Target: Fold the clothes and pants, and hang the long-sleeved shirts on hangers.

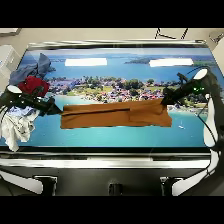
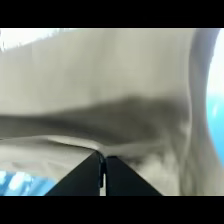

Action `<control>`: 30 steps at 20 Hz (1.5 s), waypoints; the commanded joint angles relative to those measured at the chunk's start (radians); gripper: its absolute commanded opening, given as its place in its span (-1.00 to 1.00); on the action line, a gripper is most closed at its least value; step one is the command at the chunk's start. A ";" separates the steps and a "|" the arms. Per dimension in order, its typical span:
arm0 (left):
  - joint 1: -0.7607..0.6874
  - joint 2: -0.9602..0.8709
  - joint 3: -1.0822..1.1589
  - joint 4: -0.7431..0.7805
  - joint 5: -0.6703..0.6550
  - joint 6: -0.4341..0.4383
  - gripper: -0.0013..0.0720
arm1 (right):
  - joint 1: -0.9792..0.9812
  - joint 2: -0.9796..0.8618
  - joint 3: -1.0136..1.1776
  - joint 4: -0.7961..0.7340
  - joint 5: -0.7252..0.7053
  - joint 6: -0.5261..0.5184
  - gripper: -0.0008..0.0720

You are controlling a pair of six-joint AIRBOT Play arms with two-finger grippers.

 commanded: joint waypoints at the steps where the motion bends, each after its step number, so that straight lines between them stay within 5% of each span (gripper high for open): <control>1: -0.022 -0.136 0.135 -0.061 -0.008 -0.036 -0.90 | 0.005 -0.121 0.094 0.079 -0.067 0.006 -0.89; 4: -0.023 -0.175 0.157 -0.098 0.000 -0.035 -0.89 | 0.005 -0.148 0.094 0.109 -0.060 0.006 -0.88; 6: -0.015 -0.175 0.169 -0.098 -0.010 -0.028 -0.51 | 0.002 -0.140 0.097 0.120 -0.024 0.005 -0.85; 7: -0.007 -0.173 0.187 -0.102 -0.031 -0.017 0.06 | -0.008 -0.128 0.102 0.122 0.003 0.003 -0.53; 8: 0.005 -0.167 0.211 -0.102 -0.059 -0.017 0.50 | -0.026 -0.111 0.106 0.123 0.027 -0.010 -0.01; 10: 0.042 -0.145 0.257 -0.101 -0.117 -0.017 0.95 | -0.106 -0.068 0.109 0.119 0.092 -0.036 0.70; 11: 0.064 -0.130 0.272 -0.101 -0.134 -0.018 0.97 | -0.159 -0.058 0.109 0.119 0.142 -0.035 0.97; 15: 0.143 -0.053 0.283 -0.101 -0.144 -0.064 0.97 | -0.309 -0.065 0.035 0.038 0.214 0.017 1.00; 21: 0.098 0.048 0.283 -0.102 -0.144 -0.073 0.97 | -0.273 -0.129 -0.098 0.213 0.111 -0.151 1.00; 27: -0.035 0.091 0.283 -0.103 -0.143 -0.073 0.97 | -0.150 -0.156 -0.098 0.258 0.043 -0.207 1.00; 29: -0.080 0.094 0.283 -0.122 -0.143 -0.070 0.97 | -0.108 -0.156 -0.098 0.257 0.046 -0.216 0.79; 30: -0.106 0.095 0.283 -0.142 -0.142 -0.061 0.97 | -0.091 -0.153 -0.098 0.257 0.051 -0.215 0.45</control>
